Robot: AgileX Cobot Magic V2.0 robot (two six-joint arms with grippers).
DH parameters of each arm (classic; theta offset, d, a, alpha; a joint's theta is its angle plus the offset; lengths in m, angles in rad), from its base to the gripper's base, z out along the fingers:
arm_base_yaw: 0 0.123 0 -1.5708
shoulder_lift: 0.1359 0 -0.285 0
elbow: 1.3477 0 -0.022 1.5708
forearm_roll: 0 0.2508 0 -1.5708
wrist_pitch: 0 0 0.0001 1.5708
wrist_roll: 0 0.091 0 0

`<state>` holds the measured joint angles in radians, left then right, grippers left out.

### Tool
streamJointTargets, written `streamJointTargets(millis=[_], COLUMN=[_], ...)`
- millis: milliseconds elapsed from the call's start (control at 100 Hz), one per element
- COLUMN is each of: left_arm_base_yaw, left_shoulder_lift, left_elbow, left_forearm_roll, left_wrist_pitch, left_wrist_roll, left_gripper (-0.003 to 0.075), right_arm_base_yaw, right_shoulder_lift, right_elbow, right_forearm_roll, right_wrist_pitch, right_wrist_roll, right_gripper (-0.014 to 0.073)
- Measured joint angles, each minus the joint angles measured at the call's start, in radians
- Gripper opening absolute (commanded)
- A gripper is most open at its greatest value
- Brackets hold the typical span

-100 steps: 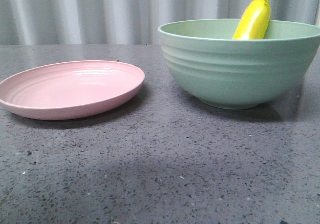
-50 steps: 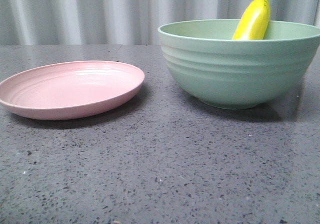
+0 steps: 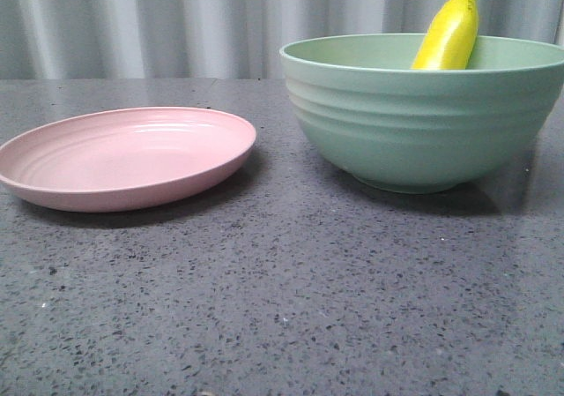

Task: Transfer banana from pink plate to green bowl

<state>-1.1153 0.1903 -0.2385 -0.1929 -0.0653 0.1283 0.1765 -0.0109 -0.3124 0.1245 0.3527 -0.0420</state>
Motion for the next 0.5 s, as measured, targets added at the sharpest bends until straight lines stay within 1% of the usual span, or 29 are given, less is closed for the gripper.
streamJointTargets(millis=[280, 380, 500], left_arm_base_yaw=[0.007, 0.059, 0.171], left_shoulder_lift=[0.0, 0.0, 0.0], left_elbow=[0.013, 0.042, 0.086], left_forearm_roll=[0.009, 0.061, 0.081], left_wrist_pitch=[-0.019, -0.032, -0.047], left_wrist_roll=[0.0, 0.0, 0.0], left_gripper=[-0.002, -0.002, -0.002], right_arm_base_yaw=[0.0, 0.0, 0.0], right_shoulder_lift=[0.0, 0.0, 0.0], right_elbow=[0.0, 0.0, 0.0], right_forearm_roll=[-0.002, -0.002, -0.002], right_wrist_pitch=[0.002, 0.002, 0.002], right_wrist_roll=[0.0, 0.0, 0.0], right_gripper=[-0.0067, -0.0067, -0.0067])
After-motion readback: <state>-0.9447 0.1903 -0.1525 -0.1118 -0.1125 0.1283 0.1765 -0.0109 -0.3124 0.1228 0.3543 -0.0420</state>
